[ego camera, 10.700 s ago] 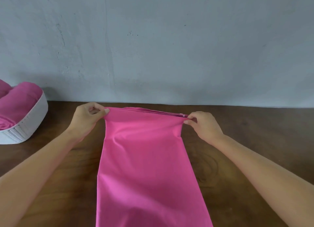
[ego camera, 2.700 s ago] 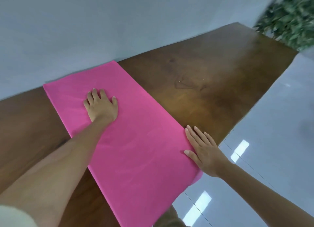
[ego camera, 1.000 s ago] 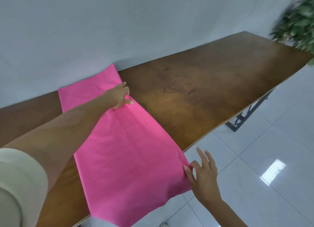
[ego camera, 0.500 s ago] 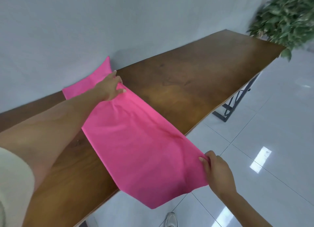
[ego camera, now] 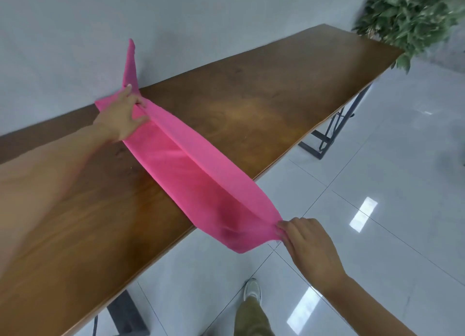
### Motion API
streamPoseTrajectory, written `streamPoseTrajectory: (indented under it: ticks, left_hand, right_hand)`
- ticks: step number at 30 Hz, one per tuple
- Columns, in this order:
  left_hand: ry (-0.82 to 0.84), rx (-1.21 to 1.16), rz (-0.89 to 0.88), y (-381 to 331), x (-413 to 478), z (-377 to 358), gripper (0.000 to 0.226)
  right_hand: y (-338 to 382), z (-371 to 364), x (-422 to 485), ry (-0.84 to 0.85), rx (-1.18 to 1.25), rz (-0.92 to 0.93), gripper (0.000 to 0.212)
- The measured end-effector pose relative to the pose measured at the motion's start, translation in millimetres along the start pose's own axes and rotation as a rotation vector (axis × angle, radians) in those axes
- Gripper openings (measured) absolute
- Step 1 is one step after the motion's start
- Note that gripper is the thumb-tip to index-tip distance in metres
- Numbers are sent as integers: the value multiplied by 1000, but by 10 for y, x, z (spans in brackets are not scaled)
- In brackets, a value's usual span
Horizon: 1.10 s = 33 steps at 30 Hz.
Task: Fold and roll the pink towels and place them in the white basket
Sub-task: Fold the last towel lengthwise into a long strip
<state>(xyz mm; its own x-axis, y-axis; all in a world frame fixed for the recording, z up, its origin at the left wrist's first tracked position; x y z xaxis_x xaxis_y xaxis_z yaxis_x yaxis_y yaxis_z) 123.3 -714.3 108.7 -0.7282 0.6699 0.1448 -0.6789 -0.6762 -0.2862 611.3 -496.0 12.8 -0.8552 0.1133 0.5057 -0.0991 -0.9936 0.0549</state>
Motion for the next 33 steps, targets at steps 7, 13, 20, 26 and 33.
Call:
streamPoseTrajectory:
  ticks: [7, 13, 20, 26, 33]
  left_hand:
    - [116, 102, 128, 465, -388, -178, 22]
    - [100, 67, 69, 252, -520, -307, 8]
    - [141, -36, 59, -661, -653, -784, 49]
    - [116, -96, 212, -1482, -1009, -1351, 73]
    - [30, 9, 273, -1588, -1145, -1527, 67]
  right_hand:
    - [569, -298, -436, 289, 125, 108, 59]
    - [557, -359, -378, 324, 193, 104, 33]
    - [156, -450, -98, 379, 259, -29, 30]
    - [-284, -712, 103, 619, 508, -374, 26]
    - [-444, -1249, 560, 735, 790, -589, 39]
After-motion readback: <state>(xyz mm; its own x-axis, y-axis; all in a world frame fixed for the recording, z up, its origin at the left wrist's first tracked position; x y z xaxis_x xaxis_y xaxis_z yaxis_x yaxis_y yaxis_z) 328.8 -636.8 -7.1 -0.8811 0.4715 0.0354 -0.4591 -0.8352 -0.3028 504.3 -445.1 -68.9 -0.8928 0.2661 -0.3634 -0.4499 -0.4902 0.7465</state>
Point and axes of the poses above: each hand's wrist, its own x-axis towards the middle knuckle, its own z-axis out of the back of the hand, y = z × x, the point moved 1 cm from there along x, towards the middle knuckle, and after that the axes turned 1 degree about y, right-handed, at the moved point
